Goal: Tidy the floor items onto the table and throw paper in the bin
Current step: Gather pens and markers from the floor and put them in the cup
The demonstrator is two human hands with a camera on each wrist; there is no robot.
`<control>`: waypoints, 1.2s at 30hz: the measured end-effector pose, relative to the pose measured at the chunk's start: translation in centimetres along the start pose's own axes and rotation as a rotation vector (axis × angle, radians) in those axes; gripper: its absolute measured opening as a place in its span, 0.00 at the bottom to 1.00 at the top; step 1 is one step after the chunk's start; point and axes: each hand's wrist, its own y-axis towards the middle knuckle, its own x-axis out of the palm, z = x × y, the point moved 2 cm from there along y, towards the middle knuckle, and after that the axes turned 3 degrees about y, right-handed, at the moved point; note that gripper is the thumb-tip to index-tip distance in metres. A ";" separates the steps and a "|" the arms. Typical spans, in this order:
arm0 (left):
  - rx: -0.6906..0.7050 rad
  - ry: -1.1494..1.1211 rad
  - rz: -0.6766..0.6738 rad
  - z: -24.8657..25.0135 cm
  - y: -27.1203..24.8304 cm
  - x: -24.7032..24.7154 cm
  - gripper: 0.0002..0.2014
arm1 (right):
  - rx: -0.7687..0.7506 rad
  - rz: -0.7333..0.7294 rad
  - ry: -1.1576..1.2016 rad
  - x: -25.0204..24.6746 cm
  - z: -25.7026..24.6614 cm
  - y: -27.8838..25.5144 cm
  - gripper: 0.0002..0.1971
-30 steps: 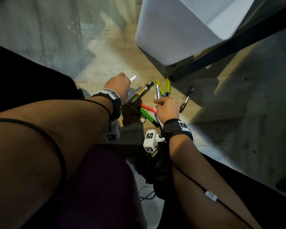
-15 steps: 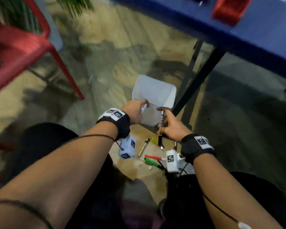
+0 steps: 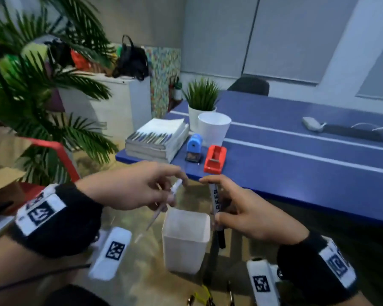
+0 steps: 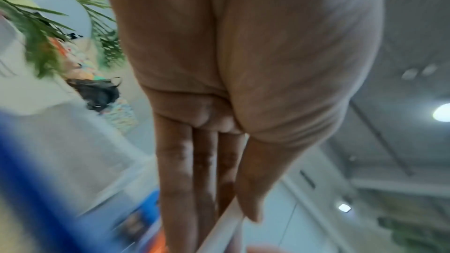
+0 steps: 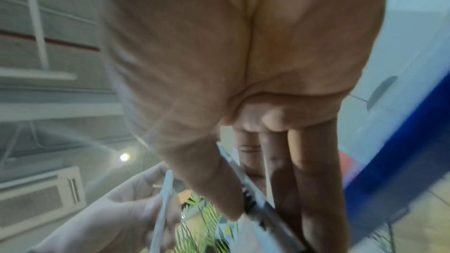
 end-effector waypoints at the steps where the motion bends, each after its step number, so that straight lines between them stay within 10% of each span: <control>1: 0.048 -0.039 0.047 1.6 -0.2 -2.0 0.12 | -0.027 0.039 0.007 -1.1 -1.0 -0.4 0.38; 8: 0.291 -0.135 0.631 8.7 7.9 -14.3 0.13 | -0.100 0.193 0.023 -5.5 -3.7 -2.4 0.38; 14: 0.115 0.014 0.925 5.6 21.1 -16.4 0.14 | -0.111 0.232 0.063 -6.7 -2.1 -3.2 0.38; 26: -0.314 0.455 0.770 -0.8 29.5 -14.0 0.10 | -0.085 0.280 0.116 -8.6 0.5 -3.2 0.37; 36: -0.317 0.478 0.762 -2.0 25.9 -12.7 0.21 | -0.155 0.325 0.018 -15.5 -3.5 4.0 0.35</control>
